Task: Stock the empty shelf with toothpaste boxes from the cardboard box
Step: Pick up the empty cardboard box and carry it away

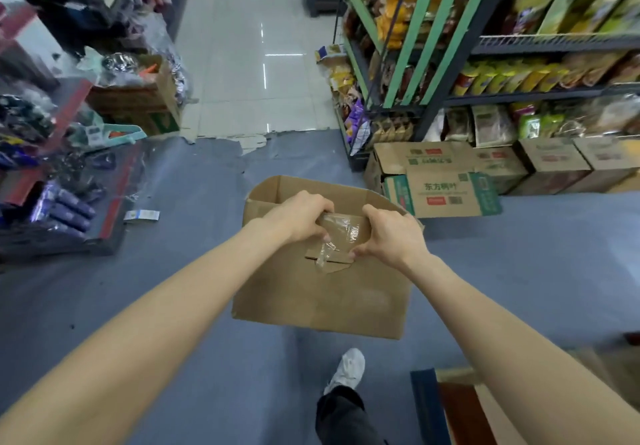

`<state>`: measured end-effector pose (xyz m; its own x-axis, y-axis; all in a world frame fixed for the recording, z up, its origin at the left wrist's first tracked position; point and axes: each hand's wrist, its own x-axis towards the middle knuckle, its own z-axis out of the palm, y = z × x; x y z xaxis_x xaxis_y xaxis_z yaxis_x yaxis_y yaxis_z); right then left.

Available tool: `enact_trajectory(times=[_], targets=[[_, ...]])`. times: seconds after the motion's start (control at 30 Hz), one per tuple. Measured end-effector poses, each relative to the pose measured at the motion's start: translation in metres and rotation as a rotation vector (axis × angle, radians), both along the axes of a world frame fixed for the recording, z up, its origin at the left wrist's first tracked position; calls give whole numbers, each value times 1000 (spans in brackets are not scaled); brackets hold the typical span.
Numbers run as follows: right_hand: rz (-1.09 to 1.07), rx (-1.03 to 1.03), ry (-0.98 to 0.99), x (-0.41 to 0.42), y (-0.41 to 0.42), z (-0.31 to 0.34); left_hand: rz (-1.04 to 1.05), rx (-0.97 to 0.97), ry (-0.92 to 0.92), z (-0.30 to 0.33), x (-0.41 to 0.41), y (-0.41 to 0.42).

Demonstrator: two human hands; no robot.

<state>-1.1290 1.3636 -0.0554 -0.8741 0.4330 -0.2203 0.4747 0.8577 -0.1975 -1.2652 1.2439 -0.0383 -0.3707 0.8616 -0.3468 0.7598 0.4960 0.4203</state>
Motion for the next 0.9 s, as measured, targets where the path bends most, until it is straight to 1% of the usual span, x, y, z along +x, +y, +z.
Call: enact_trajectory(times=[0.13,0.33,0.53,0.73,0.9], targets=[[-72,-68,1,-4,91,5,-68,-5,5,-9,-12,94],[-173,-17,-70,-16,197,-4,-217,-38,87,-23,-31,217],[-333,18,-96,-41,284,-18,-400,-24,180,-43,-70,338],[-453,47,-124,-71,362,-37,-664,77,372,-66,-103,447],[-483,93,-132,-92,418,-64,-750,95,405,-93,-126,519]])
